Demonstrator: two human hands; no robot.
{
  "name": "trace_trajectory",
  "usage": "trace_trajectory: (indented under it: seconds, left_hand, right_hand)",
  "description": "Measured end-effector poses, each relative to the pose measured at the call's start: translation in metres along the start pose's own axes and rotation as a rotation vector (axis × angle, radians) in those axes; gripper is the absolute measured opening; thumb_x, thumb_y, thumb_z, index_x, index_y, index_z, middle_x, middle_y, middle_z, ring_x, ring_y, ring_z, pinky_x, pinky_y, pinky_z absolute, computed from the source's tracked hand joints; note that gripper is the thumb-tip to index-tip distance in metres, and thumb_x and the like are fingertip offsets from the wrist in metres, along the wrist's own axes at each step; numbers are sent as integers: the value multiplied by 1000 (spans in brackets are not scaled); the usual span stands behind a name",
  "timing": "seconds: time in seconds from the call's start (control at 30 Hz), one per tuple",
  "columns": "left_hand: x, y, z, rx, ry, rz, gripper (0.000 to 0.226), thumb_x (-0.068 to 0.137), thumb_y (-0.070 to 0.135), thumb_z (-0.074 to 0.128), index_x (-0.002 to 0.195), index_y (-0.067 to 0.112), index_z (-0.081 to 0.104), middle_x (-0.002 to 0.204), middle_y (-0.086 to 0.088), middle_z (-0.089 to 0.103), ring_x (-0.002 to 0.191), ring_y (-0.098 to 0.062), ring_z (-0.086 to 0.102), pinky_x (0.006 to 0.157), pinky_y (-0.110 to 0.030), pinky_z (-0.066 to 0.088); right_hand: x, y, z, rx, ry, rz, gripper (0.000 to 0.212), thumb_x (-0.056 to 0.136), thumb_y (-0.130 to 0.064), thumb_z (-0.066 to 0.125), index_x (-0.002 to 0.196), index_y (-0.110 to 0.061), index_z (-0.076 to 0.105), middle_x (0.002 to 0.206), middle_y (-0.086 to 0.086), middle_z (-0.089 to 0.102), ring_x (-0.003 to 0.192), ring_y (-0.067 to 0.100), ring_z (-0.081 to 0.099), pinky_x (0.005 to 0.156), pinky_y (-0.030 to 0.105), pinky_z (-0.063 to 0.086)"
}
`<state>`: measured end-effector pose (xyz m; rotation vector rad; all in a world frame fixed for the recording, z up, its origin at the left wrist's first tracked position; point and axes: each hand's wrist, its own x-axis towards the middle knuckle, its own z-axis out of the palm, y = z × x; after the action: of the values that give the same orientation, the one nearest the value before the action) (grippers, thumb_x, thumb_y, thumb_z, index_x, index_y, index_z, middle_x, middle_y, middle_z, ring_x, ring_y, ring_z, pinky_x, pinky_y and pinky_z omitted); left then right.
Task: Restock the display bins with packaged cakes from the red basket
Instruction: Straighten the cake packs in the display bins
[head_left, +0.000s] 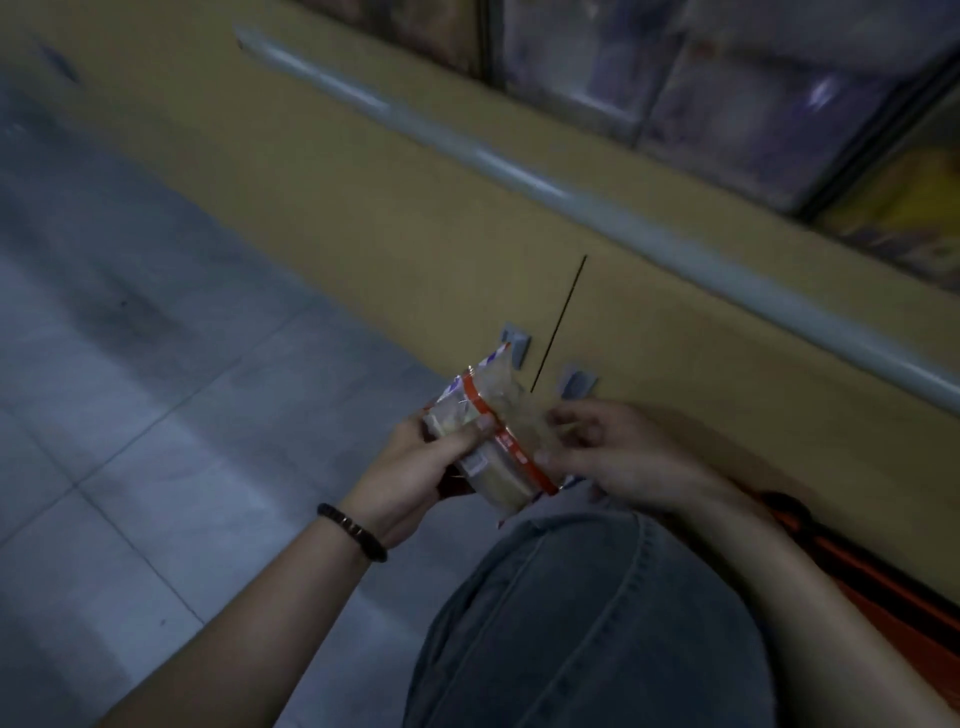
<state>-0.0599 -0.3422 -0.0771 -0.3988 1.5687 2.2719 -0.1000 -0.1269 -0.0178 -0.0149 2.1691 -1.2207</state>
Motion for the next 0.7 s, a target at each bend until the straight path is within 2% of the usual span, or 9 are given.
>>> trace_trajectory:
  seconds: [0.1, 0.23, 0.3, 0.37, 0.43, 0.47, 0.57, 0.63, 0.7]
  left_hand:
    - [-33, 41, 26, 42, -39, 102, 46, 91, 30, 72, 129, 3, 67, 124, -19, 74, 117, -39, 70, 101, -57, 56]
    - [-69, 88, 56, -15, 12, 204, 48, 95, 25, 70, 135, 2, 58, 127, -17, 73, 117, -36, 70, 100, -53, 56]
    - [-85, 109, 69, -19, 70, 185, 55, 90, 41, 76, 130, 7, 62, 124, -12, 74, 106, -30, 72, 92, -45, 59]
    - [-103, 130, 79, 12, 131, 120, 58, 87, 62, 71, 119, 14, 70, 109, -7, 69, 94, -26, 66, 80, -41, 57]
    - [-123, 150, 84, -9, 71, 61, 57, 93, 68, 56, 110, 19, 78, 102, -9, 64, 89, -28, 61, 76, -43, 52]
    - [-132, 160, 85, -46, 21, 46, 61, 95, 68, 50, 112, 17, 80, 102, -13, 65, 90, -32, 61, 78, -44, 52]
    - [-154, 184, 93, -86, -52, 40, 64, 93, 64, 54, 114, 9, 79, 107, -21, 73, 96, -41, 67, 87, -49, 56]
    - [-161, 194, 100, -28, -68, 86, 48, 90, 50, 64, 110, 10, 80, 109, -19, 76, 95, -38, 70, 82, -46, 60]
    - [-163, 201, 106, 19, -61, 161, 32, 93, 28, 69, 119, 10, 75, 113, -17, 77, 91, -31, 73, 75, -42, 63]
  right_hand:
    - [-37, -22, -11, 109, 129, -119, 22, 88, -16, 82, 105, -26, 72, 85, -4, 74, 69, 10, 65, 53, 30, 47]
    - [-82, -54, -19, 167, 341, -267, 22, 85, -12, 85, 97, -27, 76, 73, -9, 70, 57, 7, 61, 48, 28, 47]
    - [-103, -72, -22, 168, 439, -330, 22, 83, -12, 87, 90, -30, 77, 71, -7, 71, 57, 9, 61, 50, 30, 51]
    - [-121, -87, -26, 129, 543, -397, 26, 81, -12, 88, 87, -35, 77, 70, -6, 71, 61, 11, 64, 55, 33, 56]
    - [-139, -102, -28, 92, 610, -460, 25, 81, -10, 88, 84, -34, 78, 74, -7, 74, 67, 11, 68, 59, 23, 54]
    - [-148, -109, -28, 64, 634, -491, 25, 82, -10, 87, 84, -33, 79, 80, -8, 76, 72, 7, 70, 61, 18, 52]
    - [-171, -125, -24, 40, 687, -603, 27, 81, -2, 87, 84, -29, 82, 99, -11, 71, 89, -6, 69, 72, 11, 51]
    - [-179, -131, -21, 11, 731, -701, 30, 77, 6, 86, 84, -23, 83, 101, -11, 67, 97, -11, 65, 77, 6, 48]
    - [-183, -134, -20, -52, 790, -751, 35, 74, 7, 86, 86, -25, 83, 106, -11, 64, 105, -9, 62, 81, 5, 47]
